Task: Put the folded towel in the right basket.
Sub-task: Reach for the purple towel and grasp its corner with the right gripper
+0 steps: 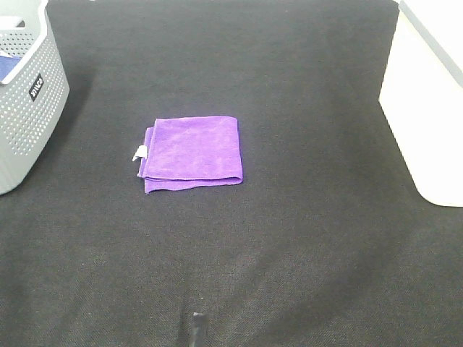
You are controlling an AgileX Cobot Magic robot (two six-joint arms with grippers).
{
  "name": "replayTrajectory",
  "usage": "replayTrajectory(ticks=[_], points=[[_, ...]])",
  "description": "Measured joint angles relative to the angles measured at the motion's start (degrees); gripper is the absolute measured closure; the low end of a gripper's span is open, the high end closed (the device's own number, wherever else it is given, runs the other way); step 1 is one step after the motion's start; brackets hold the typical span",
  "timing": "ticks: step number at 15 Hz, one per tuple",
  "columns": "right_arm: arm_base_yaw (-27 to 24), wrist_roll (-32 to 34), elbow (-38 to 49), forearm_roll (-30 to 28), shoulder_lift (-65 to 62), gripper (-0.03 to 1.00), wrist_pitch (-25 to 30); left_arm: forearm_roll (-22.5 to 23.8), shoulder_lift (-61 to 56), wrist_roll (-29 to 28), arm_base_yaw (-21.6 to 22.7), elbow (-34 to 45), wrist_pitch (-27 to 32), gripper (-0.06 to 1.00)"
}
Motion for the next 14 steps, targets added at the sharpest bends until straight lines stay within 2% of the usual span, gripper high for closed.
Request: replayTrajectory(ticks=[14], points=[[0.00,0.00,0.00,0.00,0.00,-0.01,0.00,0.00,0.00,0.00,0.00,0.00,0.00,-0.04]])
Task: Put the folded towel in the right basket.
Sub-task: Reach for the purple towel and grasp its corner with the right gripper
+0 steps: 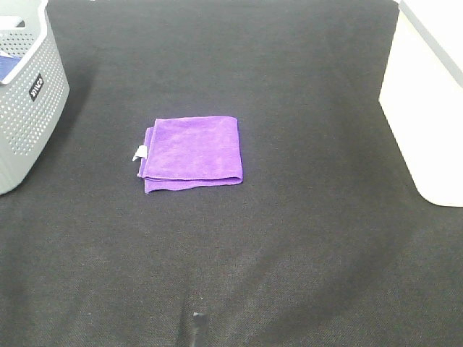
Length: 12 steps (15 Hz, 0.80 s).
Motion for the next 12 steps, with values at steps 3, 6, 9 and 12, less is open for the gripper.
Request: replayTrajectory(ticks=[3,6,9,12], points=[[0.00,0.00,0.00,0.00,0.00,-0.01,0.00,0.00,0.00,0.00,0.00,0.00,0.00,-0.04],[0.00,0.00,0.00,0.00,0.00,-0.01,0.00,0.00,0.00,0.00,0.00,0.00,0.00,-0.04],[0.00,0.00,0.00,0.00,0.00,-0.01,0.00,0.00,0.00,0.00,0.00,0.00,0.00,-0.04],[0.00,0.00,0.00,0.00,0.00,-0.01,0.00,0.00,0.00,0.00,0.00,0.00,0.00,-0.04]])
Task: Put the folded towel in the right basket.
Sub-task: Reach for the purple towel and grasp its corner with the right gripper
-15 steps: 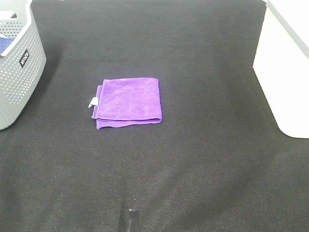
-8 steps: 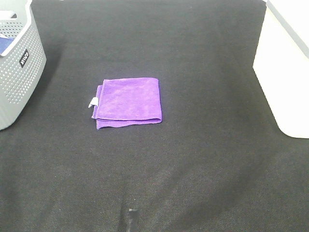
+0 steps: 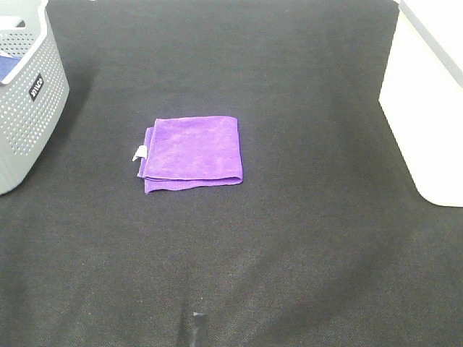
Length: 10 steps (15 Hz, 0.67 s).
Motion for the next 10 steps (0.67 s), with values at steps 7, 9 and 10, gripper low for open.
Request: replayTrajectory(ticks=[7,9,10], points=[[0.00,0.00,0.00,0.00,0.00,-0.01,0.00,0.00,0.00,0.00,0.00,0.00,0.00,-0.04],[0.00,0.00,0.00,0.00,0.00,-0.01,0.00,0.00,0.00,0.00,0.00,0.00,0.00,-0.04],[0.00,0.00,0.00,0.00,0.00,-0.01,0.00,0.00,0.00,0.00,0.00,0.00,0.00,-0.04]])
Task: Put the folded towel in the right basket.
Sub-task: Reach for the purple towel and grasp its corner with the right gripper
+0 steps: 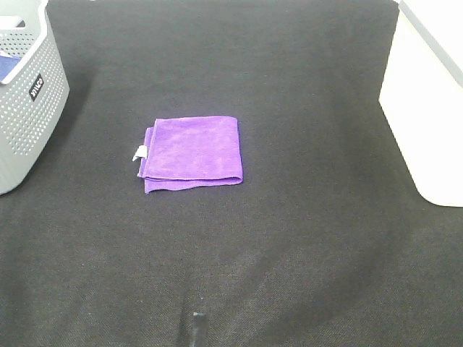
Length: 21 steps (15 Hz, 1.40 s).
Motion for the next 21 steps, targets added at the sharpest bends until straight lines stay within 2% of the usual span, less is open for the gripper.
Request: replayTrajectory(ticks=[18,19,21], points=[[0.00,-0.29,-0.40,-0.06,0.11,-0.01,-0.11,0.00,0.00,0.00,0.00,0.00,0.00,-0.04],[0.00,-0.29,-2.23,-0.06,2.81,-0.01,-0.23,0.00,0.00,0.00,0.00,0.00,0.00,-0.04],[0.00,1.43,-9.11,0.23,17.25,-0.01,-0.17,0.00,0.00,0.00,0.00,0.00,0.00,-0.04]])
